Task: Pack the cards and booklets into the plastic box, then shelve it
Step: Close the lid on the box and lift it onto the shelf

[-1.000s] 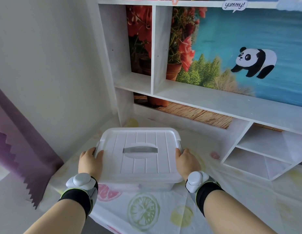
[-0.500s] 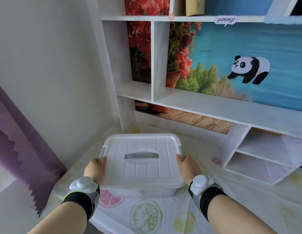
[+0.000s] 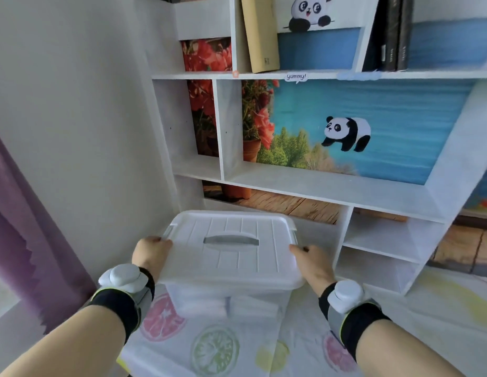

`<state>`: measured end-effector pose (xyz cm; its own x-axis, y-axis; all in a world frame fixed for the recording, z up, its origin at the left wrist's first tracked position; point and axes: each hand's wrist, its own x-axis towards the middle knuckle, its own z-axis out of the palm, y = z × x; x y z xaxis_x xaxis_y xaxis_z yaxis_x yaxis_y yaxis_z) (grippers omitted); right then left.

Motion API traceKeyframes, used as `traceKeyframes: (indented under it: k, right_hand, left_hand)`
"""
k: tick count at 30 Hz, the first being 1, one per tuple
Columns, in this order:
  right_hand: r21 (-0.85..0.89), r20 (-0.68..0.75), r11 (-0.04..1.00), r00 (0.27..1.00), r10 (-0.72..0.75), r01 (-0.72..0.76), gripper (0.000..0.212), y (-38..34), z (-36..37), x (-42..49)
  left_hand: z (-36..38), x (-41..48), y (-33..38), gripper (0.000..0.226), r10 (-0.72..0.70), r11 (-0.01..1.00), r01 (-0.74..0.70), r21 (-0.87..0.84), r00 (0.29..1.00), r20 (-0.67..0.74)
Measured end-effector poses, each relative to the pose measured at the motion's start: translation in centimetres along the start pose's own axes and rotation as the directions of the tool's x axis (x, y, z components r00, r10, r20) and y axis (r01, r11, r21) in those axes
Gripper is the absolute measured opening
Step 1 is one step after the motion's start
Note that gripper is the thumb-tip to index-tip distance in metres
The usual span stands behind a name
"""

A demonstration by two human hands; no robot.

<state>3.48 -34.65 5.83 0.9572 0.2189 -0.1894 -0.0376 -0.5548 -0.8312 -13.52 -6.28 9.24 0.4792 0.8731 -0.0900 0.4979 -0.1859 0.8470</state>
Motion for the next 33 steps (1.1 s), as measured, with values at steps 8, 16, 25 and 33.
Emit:
traceKeyframes:
  k: [8,16,25,33]
  right_hand:
    - [0.071,-0.175,0.967,0.957,-0.23,0.245,0.034,-8.1,-11.4,-1.8]
    - [0.172,-0.351,0.947,0.915,-0.199,0.272,0.032,-11.4,-18.9,-0.7]
    - [0.244,-0.392,0.928,0.904,-0.17,0.281,0.019,-11.5,-19.4,4.1]
    - [0.408,-0.445,0.876,0.894,-0.054,0.256,0.008,-13.0,-19.0,9.4]
  left_hand:
    - [-2.4,-3.8,11.9,0.01,0.109,0.962,-0.119,-0.247,0.993,-0.054]
    - [-0.3,-3.4,21.5,0.007,0.206,0.916,-0.174,-0.362,0.977,0.053]
    - [5.7,2.9,25.2,0.006,0.262,0.893,-0.145,-0.426,0.937,0.23]
    - [9.5,8.9,27.6,0.024,0.316,0.898,-0.232,-0.374,0.931,0.182]
